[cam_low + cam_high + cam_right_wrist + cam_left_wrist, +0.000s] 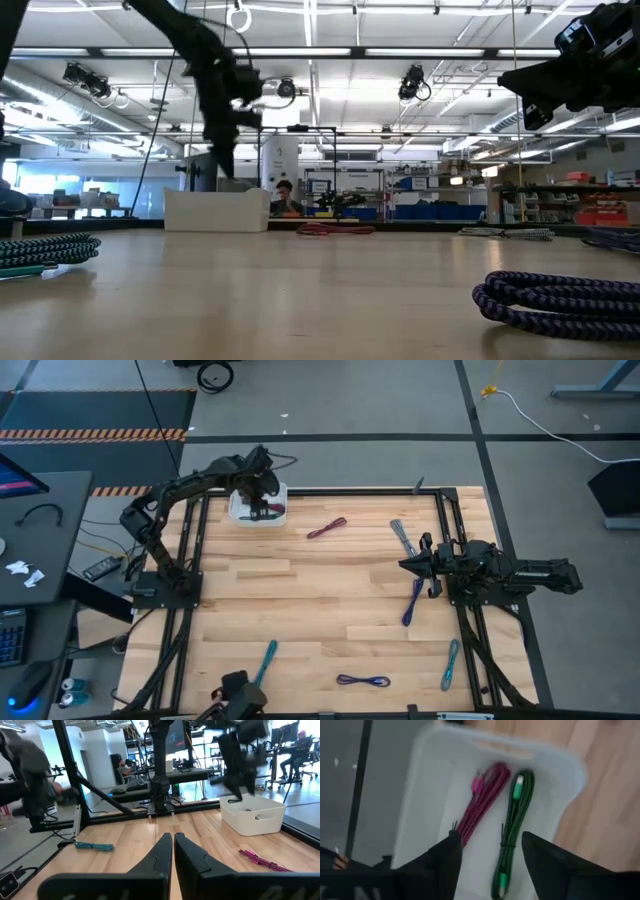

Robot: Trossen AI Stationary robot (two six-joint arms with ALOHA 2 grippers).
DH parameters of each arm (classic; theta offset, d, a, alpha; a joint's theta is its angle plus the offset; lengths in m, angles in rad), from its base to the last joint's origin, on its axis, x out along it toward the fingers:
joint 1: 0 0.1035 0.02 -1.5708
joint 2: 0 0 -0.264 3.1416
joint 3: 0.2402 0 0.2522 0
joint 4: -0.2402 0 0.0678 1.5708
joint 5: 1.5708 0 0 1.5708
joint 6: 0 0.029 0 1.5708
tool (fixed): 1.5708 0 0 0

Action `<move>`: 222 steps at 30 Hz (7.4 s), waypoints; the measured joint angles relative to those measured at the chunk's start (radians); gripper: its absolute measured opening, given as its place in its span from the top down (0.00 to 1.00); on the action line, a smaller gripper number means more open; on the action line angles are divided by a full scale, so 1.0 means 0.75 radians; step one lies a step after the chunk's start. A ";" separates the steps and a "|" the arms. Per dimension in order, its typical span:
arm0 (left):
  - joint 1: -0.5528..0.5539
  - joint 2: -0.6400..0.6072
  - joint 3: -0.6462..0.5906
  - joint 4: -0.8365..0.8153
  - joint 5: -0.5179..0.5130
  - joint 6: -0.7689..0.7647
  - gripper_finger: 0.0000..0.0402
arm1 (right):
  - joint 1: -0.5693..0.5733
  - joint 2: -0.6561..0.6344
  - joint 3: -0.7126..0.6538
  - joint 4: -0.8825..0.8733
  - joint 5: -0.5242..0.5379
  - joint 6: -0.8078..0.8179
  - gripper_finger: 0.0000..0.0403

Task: Pick and place USB-C Cables
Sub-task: Put the left light blue USB cable into the white bin, then put the pink USB cable into the white bin

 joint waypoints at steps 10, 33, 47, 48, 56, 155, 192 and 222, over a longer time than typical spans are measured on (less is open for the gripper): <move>-0.291 -0.300 0.225 -0.219 0.001 -0.428 0.57 | 0.000 0.000 0.000 0.000 0.000 0.000 0.94; -1.656 -0.401 -0.507 0.173 -0.081 -2.602 0.73 | 0.000 0.000 0.000 0.000 0.000 0.000 0.94; -1.954 -0.299 -0.729 0.706 0.049 -3.537 0.38 | 0.000 0.000 0.000 0.000 0.000 0.000 0.94; -1.949 -0.257 -0.706 0.707 0.083 -3.539 0.39 | 0.000 0.000 0.000 0.002 0.000 0.000 0.94; -1.885 0.038 -0.419 0.393 0.211 -3.385 0.45 | 0.000 0.000 0.000 0.018 0.000 0.000 0.94; 0.042 0.306 0.087 0.169 -0.251 0.487 0.62 | 0.000 0.000 0.000 0.051 0.000 0.000 0.94; -0.833 0.114 -0.415 1.657 -0.209 -0.803 0.71 | 0.000 0.000 0.000 0.073 0.000 0.000 0.94; -0.550 0.581 0.217 0.742 -0.198 -0.942 0.36 | 0.001 0.000 0.000 0.139 -0.011 0.050 0.94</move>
